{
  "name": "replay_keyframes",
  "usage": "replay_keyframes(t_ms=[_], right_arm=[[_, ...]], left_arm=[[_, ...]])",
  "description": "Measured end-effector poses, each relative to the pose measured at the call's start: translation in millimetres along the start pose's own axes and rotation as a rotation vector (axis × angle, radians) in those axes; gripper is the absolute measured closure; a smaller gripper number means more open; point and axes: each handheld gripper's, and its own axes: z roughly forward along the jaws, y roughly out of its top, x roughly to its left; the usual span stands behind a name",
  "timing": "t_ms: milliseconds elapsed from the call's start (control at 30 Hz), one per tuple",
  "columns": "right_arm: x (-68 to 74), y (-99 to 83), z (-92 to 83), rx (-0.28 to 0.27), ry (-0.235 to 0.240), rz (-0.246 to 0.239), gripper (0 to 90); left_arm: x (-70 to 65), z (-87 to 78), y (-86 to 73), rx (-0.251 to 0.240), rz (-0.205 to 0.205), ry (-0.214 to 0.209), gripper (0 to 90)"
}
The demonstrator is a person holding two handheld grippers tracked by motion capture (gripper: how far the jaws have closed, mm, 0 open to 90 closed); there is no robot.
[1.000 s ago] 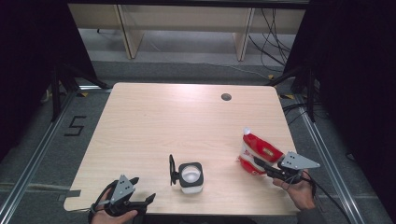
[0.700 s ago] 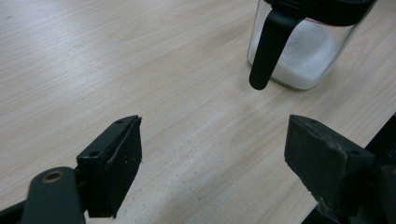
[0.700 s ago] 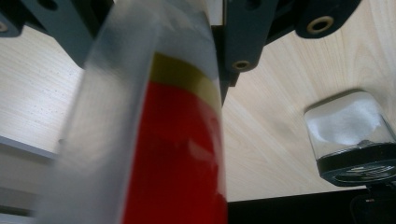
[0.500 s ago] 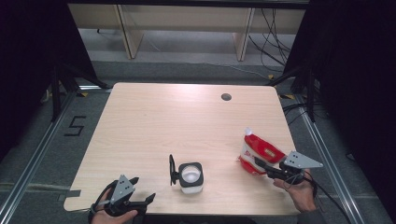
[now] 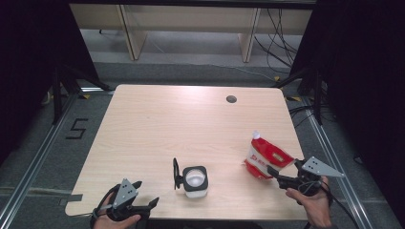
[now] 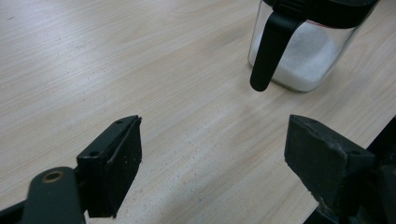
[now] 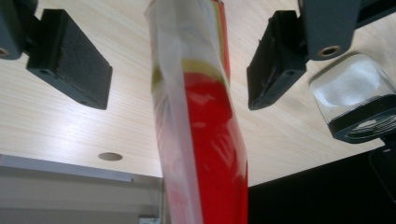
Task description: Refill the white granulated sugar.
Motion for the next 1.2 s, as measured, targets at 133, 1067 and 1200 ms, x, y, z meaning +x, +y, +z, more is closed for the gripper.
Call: replay_keyframes(t_ms=[133, 1067, 1200], right_arm=[[4.5, -0.4, -9.9, 0.002, -0.052, 0.001, 21.3], [46.2, -11.1, -40.4, 0.081, -0.091, -0.007, 16.8], [48.2, -13.3, -41.8, 0.085, -0.09, -0.019, 16.6]], left_arm=[[0.1, 0.2, -0.1, 0.001, -0.001, 0.0, 18.5], [1.1, -0.5, 3.0, -0.02, -0.017, -0.011, 18.5], [0.3, -2.7, 5.2, -0.033, -0.024, -0.018, 18.5]])
